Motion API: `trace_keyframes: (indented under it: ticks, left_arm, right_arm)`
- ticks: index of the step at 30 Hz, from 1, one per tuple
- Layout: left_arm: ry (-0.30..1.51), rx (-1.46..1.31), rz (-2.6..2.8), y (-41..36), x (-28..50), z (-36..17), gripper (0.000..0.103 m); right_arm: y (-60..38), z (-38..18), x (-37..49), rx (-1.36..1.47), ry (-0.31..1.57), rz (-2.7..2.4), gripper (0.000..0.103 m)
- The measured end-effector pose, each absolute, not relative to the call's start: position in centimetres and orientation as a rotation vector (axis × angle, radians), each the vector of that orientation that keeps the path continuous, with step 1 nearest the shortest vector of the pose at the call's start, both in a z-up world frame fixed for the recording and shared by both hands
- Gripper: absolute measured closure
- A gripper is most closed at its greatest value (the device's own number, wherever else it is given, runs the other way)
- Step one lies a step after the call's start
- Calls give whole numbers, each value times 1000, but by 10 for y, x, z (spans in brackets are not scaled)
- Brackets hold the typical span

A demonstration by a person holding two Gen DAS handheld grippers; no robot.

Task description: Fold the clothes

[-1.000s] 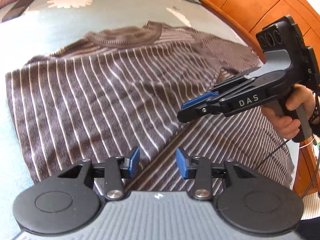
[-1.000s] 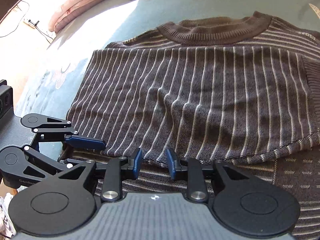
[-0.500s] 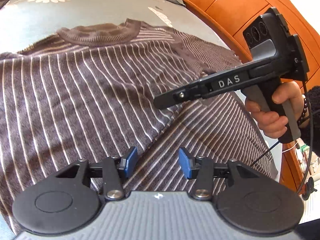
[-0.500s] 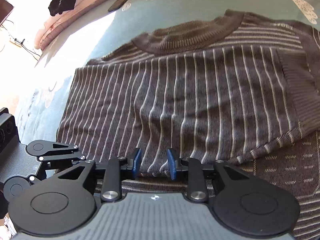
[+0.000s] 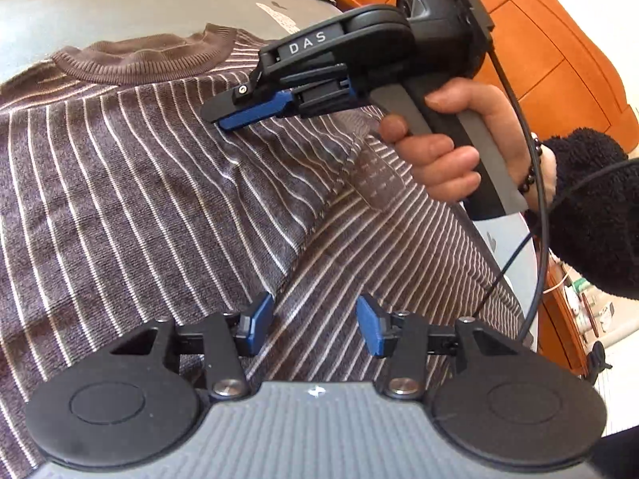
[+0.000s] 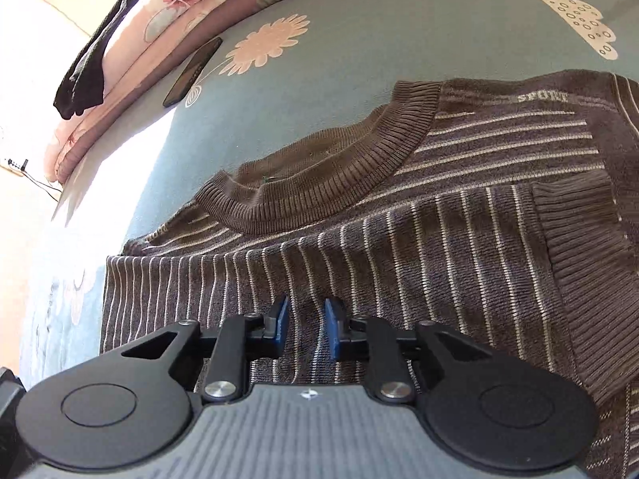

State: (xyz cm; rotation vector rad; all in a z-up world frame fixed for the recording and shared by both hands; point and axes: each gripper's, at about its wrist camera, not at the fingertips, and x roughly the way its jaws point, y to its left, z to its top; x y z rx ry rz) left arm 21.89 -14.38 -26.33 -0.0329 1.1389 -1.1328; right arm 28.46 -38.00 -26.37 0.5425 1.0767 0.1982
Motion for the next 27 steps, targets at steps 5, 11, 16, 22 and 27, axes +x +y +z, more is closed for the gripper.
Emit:
trace_keyframes:
  ticks: [5,11,16,22,27]
  left_arm:
    - [1012,-113,-1107,-152,247,-251,56]
    - [1097,-196,-1079,-174,256,-284,56]
    - [1121,-191,-1072,-154,241,-272,56]
    - [1061,-180,-940,-149,264,-269,52]
    - [1032,-194,-887,-144,265,-262,55]
  right_arm:
    - [-390,-248,276,524,1037,178,79]
    - [-409,-257,271,487,1036,97,79]
    - [-438,-253,258,562,958,-10,81]
    - [-422,-247,259,443,967,42,74]
    - [-446,-249,247,506,935,-90,81]
